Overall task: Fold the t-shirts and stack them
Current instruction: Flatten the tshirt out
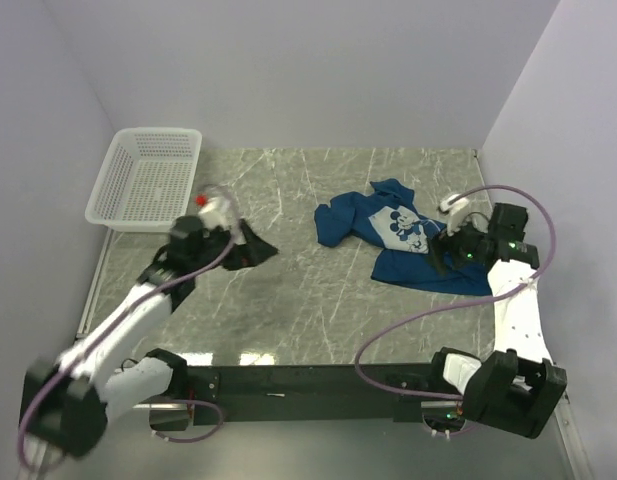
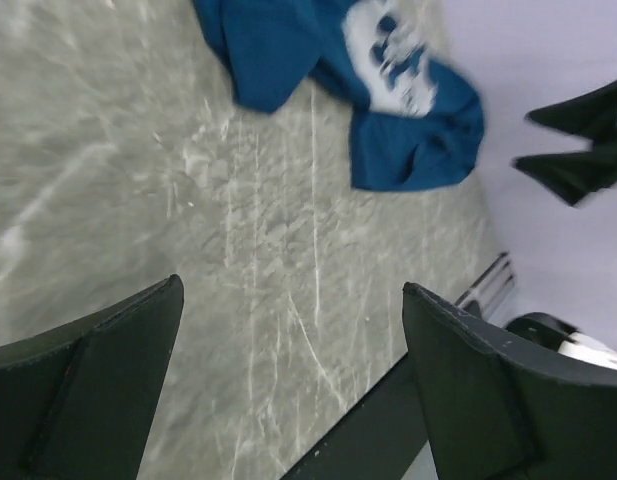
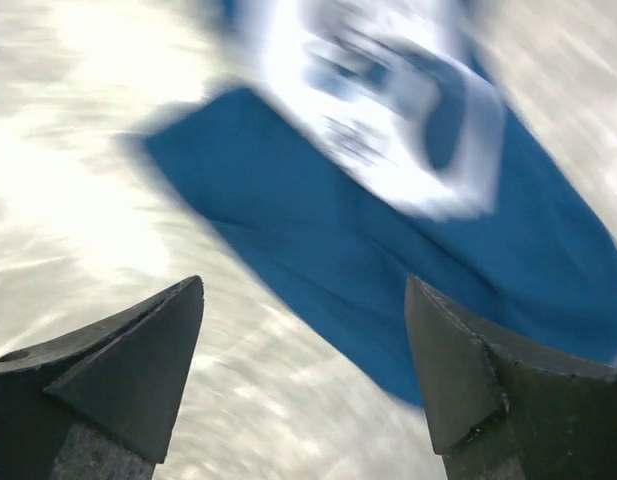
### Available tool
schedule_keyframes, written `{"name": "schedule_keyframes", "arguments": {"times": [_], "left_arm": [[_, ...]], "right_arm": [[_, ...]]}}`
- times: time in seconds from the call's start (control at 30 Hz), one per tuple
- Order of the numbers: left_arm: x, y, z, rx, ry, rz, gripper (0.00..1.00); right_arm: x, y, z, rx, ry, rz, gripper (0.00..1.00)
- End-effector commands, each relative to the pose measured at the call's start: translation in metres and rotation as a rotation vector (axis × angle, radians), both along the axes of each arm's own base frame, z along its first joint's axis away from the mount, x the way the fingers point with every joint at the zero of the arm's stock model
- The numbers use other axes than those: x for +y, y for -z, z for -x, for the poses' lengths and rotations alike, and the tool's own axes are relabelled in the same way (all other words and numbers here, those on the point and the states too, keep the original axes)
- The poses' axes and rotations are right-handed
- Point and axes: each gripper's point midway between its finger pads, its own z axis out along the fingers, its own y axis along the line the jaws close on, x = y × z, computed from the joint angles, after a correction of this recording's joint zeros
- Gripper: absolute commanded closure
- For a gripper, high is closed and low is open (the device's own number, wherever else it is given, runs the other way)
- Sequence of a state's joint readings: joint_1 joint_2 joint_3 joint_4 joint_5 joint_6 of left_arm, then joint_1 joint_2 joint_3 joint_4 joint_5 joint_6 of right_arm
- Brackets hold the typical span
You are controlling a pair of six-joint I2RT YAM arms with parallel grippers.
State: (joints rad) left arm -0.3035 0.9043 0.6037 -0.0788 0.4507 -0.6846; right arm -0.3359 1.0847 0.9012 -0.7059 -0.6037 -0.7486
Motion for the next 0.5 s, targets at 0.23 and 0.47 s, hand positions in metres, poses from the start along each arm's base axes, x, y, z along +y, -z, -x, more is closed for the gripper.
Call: {"name": "schedule_keyframes", "arguments": {"times": [0.23, 0.47], "left_arm": [[-0.121, 0.065, -0.139, 0.057, 0.047, -0.347, 0.13], [-0.170, 0.102, -0.201, 0.085, 0.125, -0.425, 0.14]], "right_arm": [[0.115, 0.024, 0.032, 0.102, -0.390, -0.161, 0.16], [0.105, 0.070, 0.033, 0.239, -0.333, -0.029, 0.20]]}}
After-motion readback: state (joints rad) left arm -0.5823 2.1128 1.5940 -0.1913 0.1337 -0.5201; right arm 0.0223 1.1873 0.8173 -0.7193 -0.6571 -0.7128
